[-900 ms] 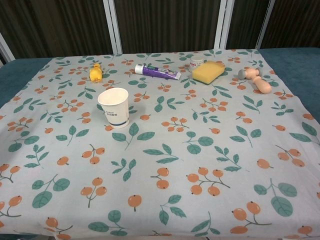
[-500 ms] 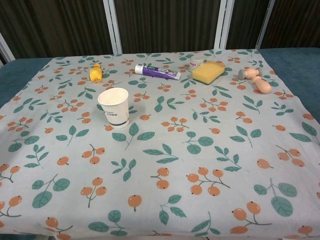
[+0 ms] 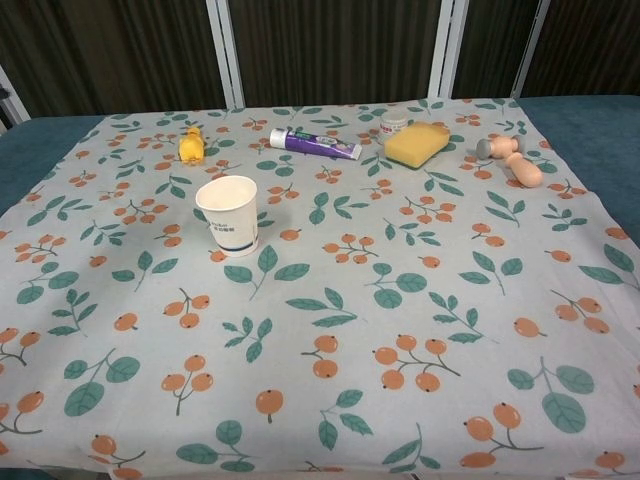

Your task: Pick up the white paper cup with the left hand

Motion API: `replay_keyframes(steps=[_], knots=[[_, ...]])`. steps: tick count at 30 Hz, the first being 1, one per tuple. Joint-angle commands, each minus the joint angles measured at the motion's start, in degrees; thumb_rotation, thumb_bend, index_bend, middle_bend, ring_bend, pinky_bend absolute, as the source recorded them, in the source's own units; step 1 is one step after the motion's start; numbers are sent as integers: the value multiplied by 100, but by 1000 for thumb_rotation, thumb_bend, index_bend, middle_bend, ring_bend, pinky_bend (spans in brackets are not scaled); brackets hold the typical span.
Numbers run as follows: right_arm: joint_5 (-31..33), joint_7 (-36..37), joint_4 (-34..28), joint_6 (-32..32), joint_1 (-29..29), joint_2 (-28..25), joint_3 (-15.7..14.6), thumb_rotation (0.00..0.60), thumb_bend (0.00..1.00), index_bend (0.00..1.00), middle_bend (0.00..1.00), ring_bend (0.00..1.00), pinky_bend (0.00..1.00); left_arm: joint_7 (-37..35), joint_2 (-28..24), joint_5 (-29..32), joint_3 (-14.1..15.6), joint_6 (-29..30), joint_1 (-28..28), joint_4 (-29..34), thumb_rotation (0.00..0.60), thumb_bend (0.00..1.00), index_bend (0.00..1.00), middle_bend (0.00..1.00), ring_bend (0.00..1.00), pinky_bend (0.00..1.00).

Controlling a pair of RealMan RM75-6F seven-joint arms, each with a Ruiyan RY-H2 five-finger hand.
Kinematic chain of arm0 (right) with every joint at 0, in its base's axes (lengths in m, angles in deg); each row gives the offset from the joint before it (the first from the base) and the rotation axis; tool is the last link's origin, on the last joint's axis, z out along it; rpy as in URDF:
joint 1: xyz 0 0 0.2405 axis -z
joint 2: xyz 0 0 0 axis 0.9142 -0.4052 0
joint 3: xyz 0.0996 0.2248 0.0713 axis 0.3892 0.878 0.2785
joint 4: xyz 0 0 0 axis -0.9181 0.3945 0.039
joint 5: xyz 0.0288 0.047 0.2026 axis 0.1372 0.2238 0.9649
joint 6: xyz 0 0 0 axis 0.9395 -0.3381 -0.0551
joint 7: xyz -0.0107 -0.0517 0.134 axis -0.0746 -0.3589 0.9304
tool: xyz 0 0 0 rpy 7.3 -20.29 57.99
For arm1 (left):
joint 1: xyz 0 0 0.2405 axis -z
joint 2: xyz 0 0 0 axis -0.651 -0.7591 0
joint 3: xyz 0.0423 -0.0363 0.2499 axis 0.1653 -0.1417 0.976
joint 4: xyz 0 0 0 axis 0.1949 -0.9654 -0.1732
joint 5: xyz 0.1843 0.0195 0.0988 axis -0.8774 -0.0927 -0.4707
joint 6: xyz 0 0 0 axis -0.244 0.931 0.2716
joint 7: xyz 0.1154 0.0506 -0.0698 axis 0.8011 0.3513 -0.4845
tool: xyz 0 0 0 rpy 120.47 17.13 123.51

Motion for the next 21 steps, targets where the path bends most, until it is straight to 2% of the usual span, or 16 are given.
replay_keyframes(steps=[1,5,10,14,21], knots=[[33,7,19,10,12,-2,1,600,15,0,0,0,0,461,2,432,-435,-934,800,527,600,317,0,0,0,0],[104,41,75,39,24,16,14,600,16,0,0,0,0,1197,229,1174,-697,-1691,1465,720,600,306,0,0,0,0],[152,62,142,108,8,42,18,600,16,0,0,0,0,2235,629,2210,-802,-2197,2158,724,600,290,0,0,0,0],[169,52,175,146,-8,69,19,600,15,0,0,0,0,3045,1006,3102,-766,-2323,2713,616,600,286,0,0,0,0],[203,44,207,165,-17,102,36,600,16,0,0,0,0,4260,1758,4562,-580,-2142,3720,300,600,278,0,0,0,0]])
